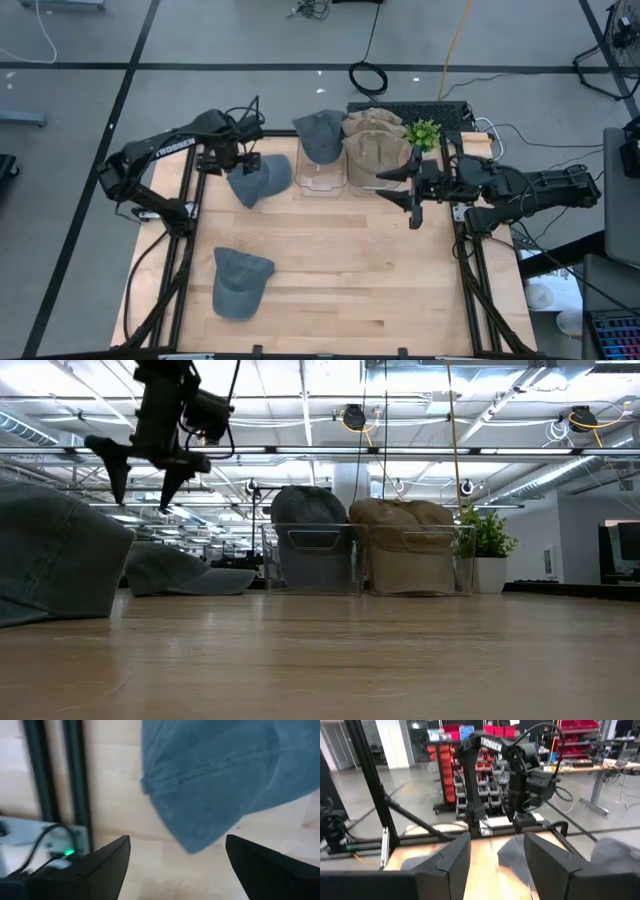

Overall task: Pick & Place hat
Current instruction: Put the top blue cap into the left transparent bin

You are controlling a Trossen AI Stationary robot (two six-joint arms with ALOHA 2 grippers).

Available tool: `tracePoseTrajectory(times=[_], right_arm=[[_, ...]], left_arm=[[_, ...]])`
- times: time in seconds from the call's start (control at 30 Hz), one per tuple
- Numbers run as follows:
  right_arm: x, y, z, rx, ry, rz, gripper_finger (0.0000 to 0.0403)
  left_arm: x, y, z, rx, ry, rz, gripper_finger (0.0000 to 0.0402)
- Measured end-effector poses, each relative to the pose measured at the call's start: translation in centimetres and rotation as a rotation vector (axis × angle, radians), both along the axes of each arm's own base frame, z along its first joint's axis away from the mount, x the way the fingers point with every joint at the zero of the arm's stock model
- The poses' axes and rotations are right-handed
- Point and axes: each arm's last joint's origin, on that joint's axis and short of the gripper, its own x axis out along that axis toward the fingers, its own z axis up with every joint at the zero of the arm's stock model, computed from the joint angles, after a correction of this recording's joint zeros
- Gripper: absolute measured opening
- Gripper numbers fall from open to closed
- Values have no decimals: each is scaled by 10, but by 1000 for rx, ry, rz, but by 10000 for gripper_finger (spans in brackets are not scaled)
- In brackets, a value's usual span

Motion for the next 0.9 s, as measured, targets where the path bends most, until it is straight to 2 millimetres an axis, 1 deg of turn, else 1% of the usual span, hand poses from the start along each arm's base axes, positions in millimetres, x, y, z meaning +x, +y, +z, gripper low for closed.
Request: tracePoseTrajectory(times=[0.13,0.27,0.47,0.73,0.9], right_arm=[[0,0,-4,-5,46,0,171],[-1,0,-8,-9,83,0,171],[-1,0,-9,-12,93,-1,171],[-1,0,-9,-35,94,-1,171],[-1,0,-9,-35,93,-2,171]], left_arm=[[-4,10,-15,4,-35,29,337],[-13,17,-24,-2,-30,45,337],[-28,23,-41,-49,-7,54,337],[-30,29,-69,-24,-112,41,337],[-36,31,-86,-13,-152,63,337]])
